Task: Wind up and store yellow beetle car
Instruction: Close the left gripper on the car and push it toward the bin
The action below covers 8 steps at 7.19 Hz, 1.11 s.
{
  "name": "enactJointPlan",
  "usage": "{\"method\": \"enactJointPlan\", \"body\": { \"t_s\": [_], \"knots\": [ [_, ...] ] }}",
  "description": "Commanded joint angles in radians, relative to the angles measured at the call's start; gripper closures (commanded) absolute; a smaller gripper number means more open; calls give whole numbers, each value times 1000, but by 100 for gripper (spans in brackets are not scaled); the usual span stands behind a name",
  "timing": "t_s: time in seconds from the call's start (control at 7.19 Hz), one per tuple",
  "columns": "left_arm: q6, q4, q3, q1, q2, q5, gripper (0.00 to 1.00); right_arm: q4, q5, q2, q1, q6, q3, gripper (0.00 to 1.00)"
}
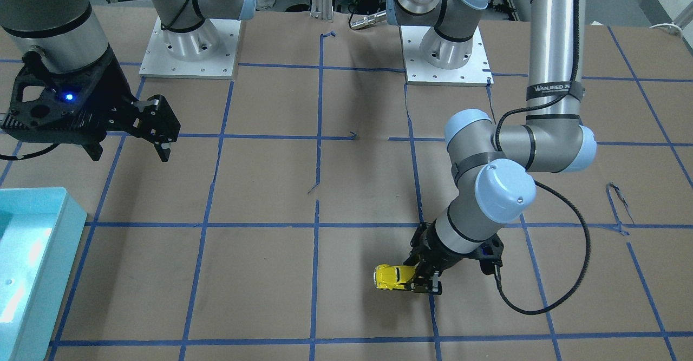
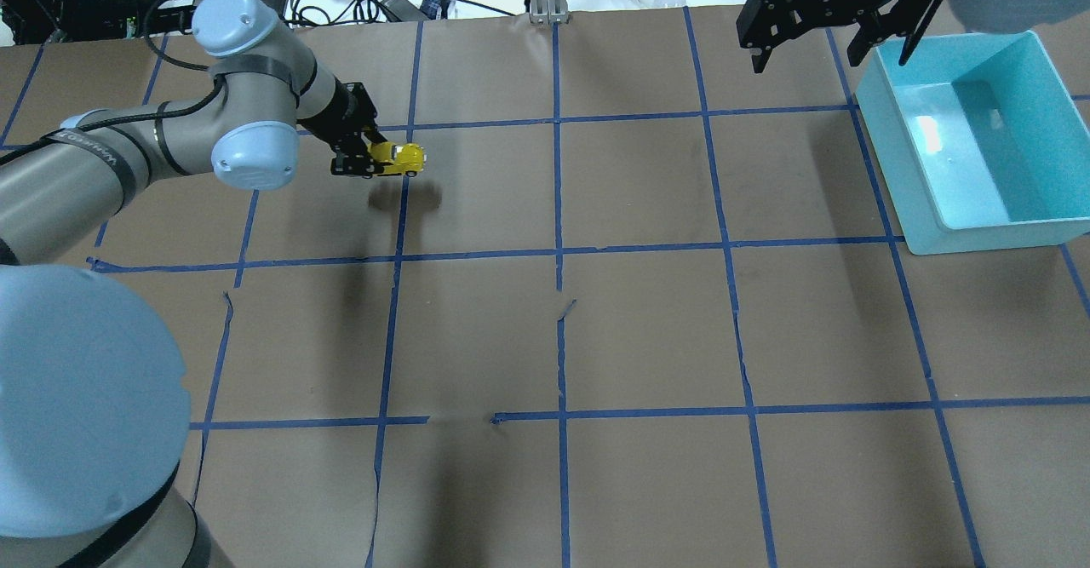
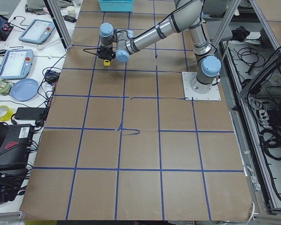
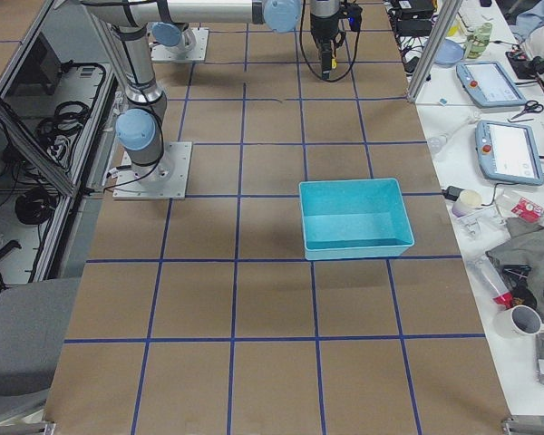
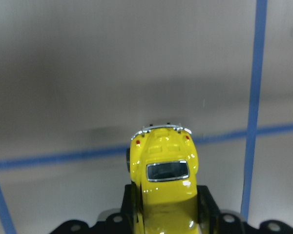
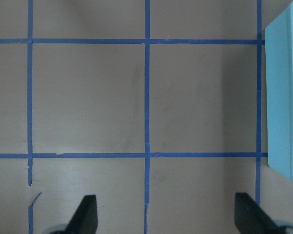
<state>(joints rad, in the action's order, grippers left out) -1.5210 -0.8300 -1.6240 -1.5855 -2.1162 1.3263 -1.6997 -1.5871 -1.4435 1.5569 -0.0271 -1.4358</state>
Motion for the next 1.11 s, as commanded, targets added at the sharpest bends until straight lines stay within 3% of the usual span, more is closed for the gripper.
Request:
{"method": "enactJointPlan", "body": {
  "t_s": [0.0, 0.97],
  "knots": [
    [23, -3, -5, -28, -14, -13, 100, 0, -1, 0, 0, -1, 0, 0],
    [107, -3, 36, 42, -68, 2, 100, 0, 1, 0, 0, 1, 0, 0]
  ]
}}
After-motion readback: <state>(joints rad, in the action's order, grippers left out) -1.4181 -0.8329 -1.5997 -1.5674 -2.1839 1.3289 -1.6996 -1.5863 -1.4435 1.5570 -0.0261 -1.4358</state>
